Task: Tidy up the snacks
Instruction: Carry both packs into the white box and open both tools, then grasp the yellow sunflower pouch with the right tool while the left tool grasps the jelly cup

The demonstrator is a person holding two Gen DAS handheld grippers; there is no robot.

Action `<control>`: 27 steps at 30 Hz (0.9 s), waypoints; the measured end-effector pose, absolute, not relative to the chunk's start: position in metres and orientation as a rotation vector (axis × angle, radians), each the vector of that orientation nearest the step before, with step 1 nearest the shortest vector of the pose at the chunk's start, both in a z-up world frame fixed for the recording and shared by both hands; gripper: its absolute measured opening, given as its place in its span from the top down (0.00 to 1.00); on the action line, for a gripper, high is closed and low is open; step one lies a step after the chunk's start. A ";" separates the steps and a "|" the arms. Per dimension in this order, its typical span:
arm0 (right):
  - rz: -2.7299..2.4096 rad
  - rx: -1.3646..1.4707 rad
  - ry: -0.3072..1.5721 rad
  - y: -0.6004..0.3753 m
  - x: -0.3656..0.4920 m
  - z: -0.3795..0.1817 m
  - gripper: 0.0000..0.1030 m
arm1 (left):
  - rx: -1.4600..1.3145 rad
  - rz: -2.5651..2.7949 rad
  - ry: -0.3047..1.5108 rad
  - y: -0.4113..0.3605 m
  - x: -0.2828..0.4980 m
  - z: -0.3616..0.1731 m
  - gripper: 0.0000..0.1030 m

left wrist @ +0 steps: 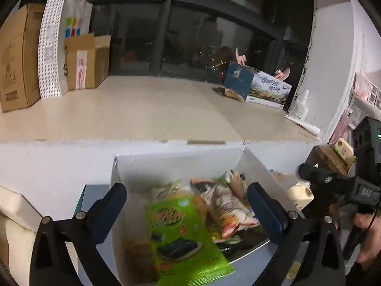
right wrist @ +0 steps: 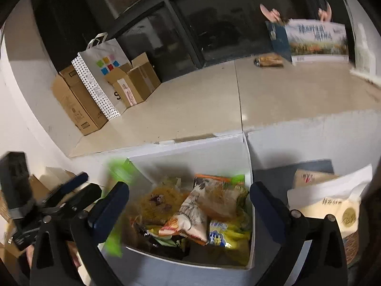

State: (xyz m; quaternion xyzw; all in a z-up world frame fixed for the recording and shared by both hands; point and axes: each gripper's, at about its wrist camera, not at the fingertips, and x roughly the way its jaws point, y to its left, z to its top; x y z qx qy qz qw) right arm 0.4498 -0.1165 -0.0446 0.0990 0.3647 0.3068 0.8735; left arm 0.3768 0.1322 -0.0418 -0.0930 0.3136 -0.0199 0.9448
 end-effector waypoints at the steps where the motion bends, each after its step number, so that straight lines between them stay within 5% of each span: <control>1: 0.636 0.213 0.752 -0.122 0.447 -0.045 0.00 | -0.185 -0.035 0.648 0.133 0.375 -0.046 0.00; 19: 0.767 0.201 0.557 -0.217 0.282 -0.017 0.00 | -0.089 -0.202 0.462 0.065 0.206 -0.027 0.00; 27: 0.579 0.009 0.615 -0.255 0.183 -0.085 0.00 | -0.128 -0.282 0.518 0.019 0.122 -0.072 0.00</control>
